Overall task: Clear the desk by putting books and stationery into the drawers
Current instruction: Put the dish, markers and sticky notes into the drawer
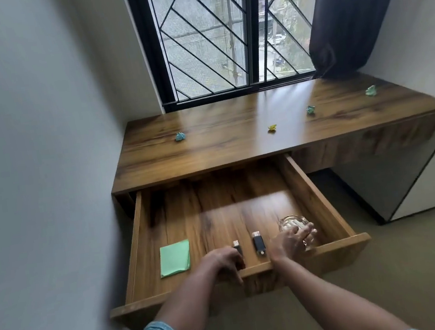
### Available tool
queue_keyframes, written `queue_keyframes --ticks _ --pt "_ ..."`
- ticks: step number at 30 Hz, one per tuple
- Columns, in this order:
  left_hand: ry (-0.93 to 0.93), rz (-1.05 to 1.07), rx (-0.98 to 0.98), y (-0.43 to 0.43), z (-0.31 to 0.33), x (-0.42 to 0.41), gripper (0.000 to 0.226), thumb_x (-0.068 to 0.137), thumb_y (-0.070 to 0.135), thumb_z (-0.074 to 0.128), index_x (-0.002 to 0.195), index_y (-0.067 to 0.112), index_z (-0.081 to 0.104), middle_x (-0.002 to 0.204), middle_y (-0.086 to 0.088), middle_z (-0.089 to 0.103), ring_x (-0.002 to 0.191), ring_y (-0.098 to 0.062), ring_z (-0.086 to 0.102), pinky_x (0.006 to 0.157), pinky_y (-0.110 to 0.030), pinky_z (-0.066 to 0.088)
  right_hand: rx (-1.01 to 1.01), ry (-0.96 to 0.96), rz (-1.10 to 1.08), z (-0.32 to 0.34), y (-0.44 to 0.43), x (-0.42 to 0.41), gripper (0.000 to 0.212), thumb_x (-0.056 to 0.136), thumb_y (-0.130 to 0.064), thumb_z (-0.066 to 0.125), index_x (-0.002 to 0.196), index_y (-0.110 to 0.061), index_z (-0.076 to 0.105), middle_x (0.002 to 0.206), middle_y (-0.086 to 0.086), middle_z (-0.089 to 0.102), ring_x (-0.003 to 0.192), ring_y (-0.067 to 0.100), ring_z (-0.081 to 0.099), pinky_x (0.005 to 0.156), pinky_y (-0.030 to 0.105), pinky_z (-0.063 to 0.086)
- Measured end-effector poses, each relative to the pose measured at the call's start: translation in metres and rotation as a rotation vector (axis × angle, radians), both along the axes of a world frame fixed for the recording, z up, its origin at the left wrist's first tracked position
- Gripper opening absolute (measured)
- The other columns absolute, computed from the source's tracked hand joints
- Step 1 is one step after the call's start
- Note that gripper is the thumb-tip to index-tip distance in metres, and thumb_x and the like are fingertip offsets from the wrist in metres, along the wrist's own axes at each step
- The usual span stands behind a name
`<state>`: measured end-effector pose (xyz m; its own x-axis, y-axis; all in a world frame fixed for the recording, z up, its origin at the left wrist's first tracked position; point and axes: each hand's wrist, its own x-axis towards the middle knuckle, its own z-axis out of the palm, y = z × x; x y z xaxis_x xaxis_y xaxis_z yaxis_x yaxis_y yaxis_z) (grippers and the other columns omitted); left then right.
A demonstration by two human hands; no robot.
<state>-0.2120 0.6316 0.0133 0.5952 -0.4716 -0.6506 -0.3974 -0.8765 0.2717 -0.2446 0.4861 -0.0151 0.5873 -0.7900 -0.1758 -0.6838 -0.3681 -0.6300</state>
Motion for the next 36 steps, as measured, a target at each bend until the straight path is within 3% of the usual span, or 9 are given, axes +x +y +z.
queue_keyframes --ticks 5,9,11,14,17,19,26,32,36 --pt "-0.267 0.314 -0.032 0.003 0.0 0.003 0.046 0.079 0.035 0.072 0.123 0.026 0.06 0.123 0.001 0.06 0.112 -0.018 0.058 0.09 -0.03 0.05 0.271 -0.064 -0.075 0.009 -0.009 0.011 0.081 0.097 -0.027 0.047 0.143 0.017 -0.004 0.151 0.033 -0.015 0.144 0.042 -0.005 0.117 0.039 0.009" --pt "-0.529 0.761 -0.125 -0.009 -0.006 -0.011 0.038 0.089 0.028 0.061 0.122 0.011 0.057 0.123 -0.009 0.057 0.112 -0.024 0.056 0.095 -0.033 0.05 0.489 -0.086 -0.041 0.012 -0.025 0.031 0.079 0.097 -0.021 0.05 0.142 0.019 -0.001 0.145 0.038 0.023 0.136 0.04 0.03 0.105 0.032 0.033" --pt "-0.556 1.019 -0.088 -0.023 -0.005 -0.011 0.046 0.088 0.031 0.062 0.125 0.004 0.055 0.131 -0.017 0.051 0.121 -0.029 0.049 0.099 -0.036 0.048 0.567 -0.099 -0.07 0.013 -0.036 0.046 0.089 0.094 -0.028 0.055 0.144 0.015 -0.004 0.147 0.032 0.028 0.133 0.036 0.039 0.102 0.031 0.039" --pt "-0.435 1.354 -0.21 -0.037 0.004 0.003 0.042 0.091 0.033 0.058 0.119 0.001 0.058 0.131 -0.022 0.053 0.124 -0.034 0.05 0.099 -0.041 0.049 0.691 -0.098 -0.08 0.012 -0.044 0.065 0.093 0.09 -0.023 0.061 0.147 0.004 -0.008 0.153 0.024 0.02 0.137 0.034 0.035 0.11 0.036 0.036" --pt "-0.213 1.61 -0.532 -0.042 0.011 0.026 0.033 0.094 0.027 0.056 0.113 0.001 0.059 0.115 -0.015 0.064 0.104 -0.027 0.064 0.089 -0.036 0.055 0.702 -0.1 -0.096 0.014 -0.048 0.085 0.094 0.09 -0.013 0.061 0.147 0.002 -0.013 0.15 0.025 0.028 0.13 0.035 0.044 0.104 0.036 0.043" --pt "-0.141 1.737 -0.659 -0.041 0.013 0.043 0.035 0.093 0.023 0.058 0.118 -0.003 0.057 0.118 -0.016 0.064 0.106 -0.03 0.064 0.092 -0.037 0.054 0.689 -0.109 -0.114 0.013 -0.047 0.099 0.098 0.088 -0.007 0.062 0.146 0.004 -0.017 0.15 0.026 0.028 0.128 0.034 0.047 0.099 0.034 0.045" --pt "-0.038 2.011 -0.939 -0.049 0.024 0.116 0.029 0.096 0.006 0.046 0.123 -0.004 0.051 0.116 -0.015 0.06 0.108 -0.029 0.061 0.088 -0.032 0.052 0.605 -0.068 -0.125 0.015 -0.043 0.152 0.095 0.087 -0.007 0.062 0.145 0.008 -0.012 0.15 0.028 0.025 0.128 0.037 0.047 0.101 0.035 0.043" --pt "-0.028 2.046 -0.925 -0.059 0.029 0.173 0.032 0.091 0.026 0.061 0.111 0.002 0.056 0.109 -0.015 0.062 0.102 -0.029 0.063 0.086 -0.034 0.056 0.558 -0.016 -0.14 0.016 -0.043 0.205 0.099 0.085 -0.012 0.068 0.147 0.007 -0.007 0.154 0.026 0.016 0.133 0.038 0.04 0.105 0.038 0.039" --pt "-0.041 2.073 -0.937 -0.06 0.033 0.205 0.04 0.086 0.035 0.066 0.106 0.0 0.058 0.088 -0.011 0.06 0.094 -0.028 0.064 0.084 -0.034 0.056 0.535 0.004 -0.131 0.022 -0.041 0.234 0.091 0.09 -0.013 0.062 0.147 0.007 -0.007 0.154 0.025 0.018 0.131 0.035 0.044 0.1 0.034 0.042"
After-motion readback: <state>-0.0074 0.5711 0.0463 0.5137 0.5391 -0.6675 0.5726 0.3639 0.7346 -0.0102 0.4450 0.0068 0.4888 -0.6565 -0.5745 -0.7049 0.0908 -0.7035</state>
